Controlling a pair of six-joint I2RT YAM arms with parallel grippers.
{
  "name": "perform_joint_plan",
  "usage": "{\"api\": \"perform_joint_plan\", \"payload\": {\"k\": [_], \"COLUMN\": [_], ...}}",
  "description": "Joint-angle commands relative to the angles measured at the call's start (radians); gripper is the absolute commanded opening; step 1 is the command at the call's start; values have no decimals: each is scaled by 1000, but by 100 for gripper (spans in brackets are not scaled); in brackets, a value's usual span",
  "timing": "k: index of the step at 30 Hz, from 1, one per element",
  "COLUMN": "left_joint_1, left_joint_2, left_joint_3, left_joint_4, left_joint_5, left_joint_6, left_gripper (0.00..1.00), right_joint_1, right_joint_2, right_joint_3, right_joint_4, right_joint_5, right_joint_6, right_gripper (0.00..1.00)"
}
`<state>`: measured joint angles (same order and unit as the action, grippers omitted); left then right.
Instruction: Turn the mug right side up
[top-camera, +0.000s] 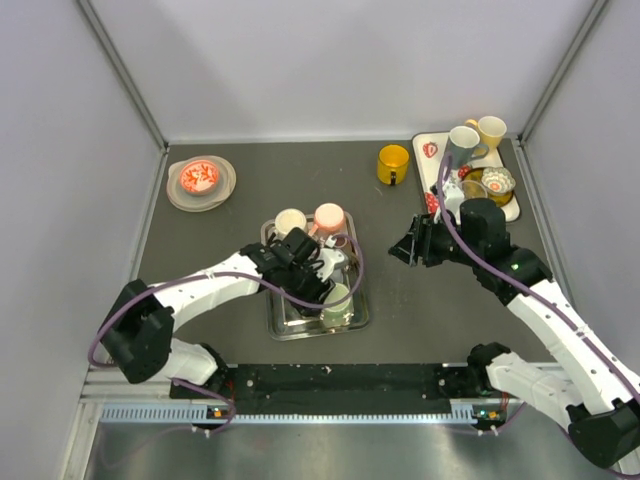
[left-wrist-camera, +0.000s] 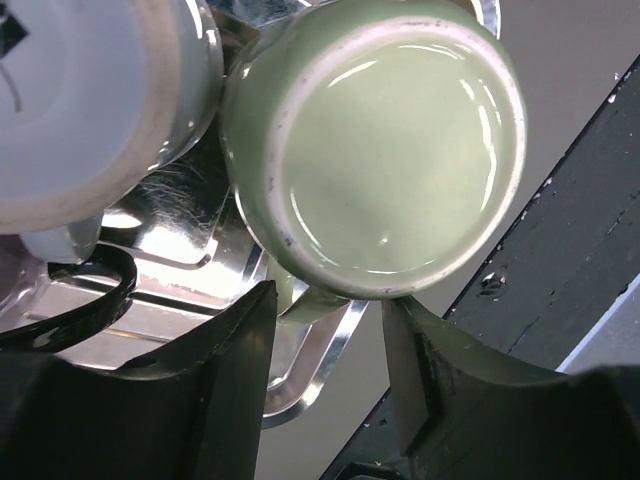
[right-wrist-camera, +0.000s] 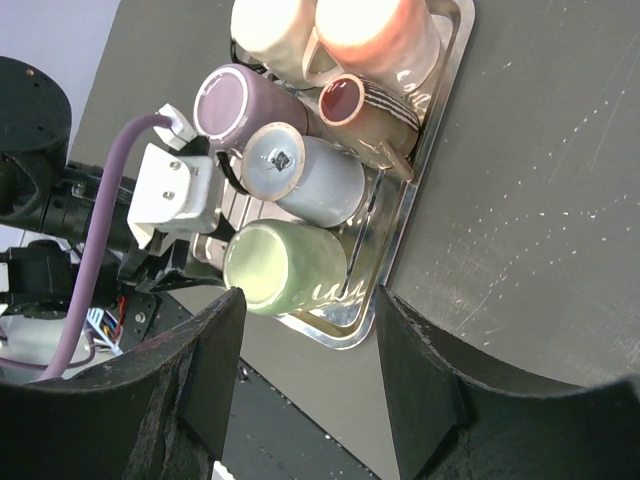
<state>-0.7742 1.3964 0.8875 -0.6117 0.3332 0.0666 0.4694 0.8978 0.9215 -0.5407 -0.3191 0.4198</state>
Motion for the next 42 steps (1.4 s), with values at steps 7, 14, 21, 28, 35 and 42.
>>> {"api": "perform_joint_plan", "payload": {"k": [7, 14, 21, 28, 35, 42], "left_joint_1": [-79, -100, -102, -105, -114, -134], "left_joint_2": [-42, -48, -5, 24, 41, 43], "left_joint_3": [-5, -16, -18, -21, -18, -15], "left_joint_4": [98, 115, 142, 159, 158, 152], "left_joint_5": [47, 49, -5, -98, -120, -106], "left_joint_6": [-53, -65, -91, -119, -116, -113], "left_gripper": [49, 48, 46, 46, 34, 8], "right_joint_1": [5, 5, 5, 6, 6, 6], "right_joint_2": [-11, -19, -30, -34, -28, -31], "right_joint_3": [-1, -18, -32, -38, -44, -49], "right_joint_4": [12, 12, 15, 16, 18, 18], "right_joint_5": [0, 9, 12, 17, 23, 25], "right_joint_6": [-4, 7, 28, 30, 30, 30], "right_gripper": [55, 54, 54, 54, 54, 54]}}
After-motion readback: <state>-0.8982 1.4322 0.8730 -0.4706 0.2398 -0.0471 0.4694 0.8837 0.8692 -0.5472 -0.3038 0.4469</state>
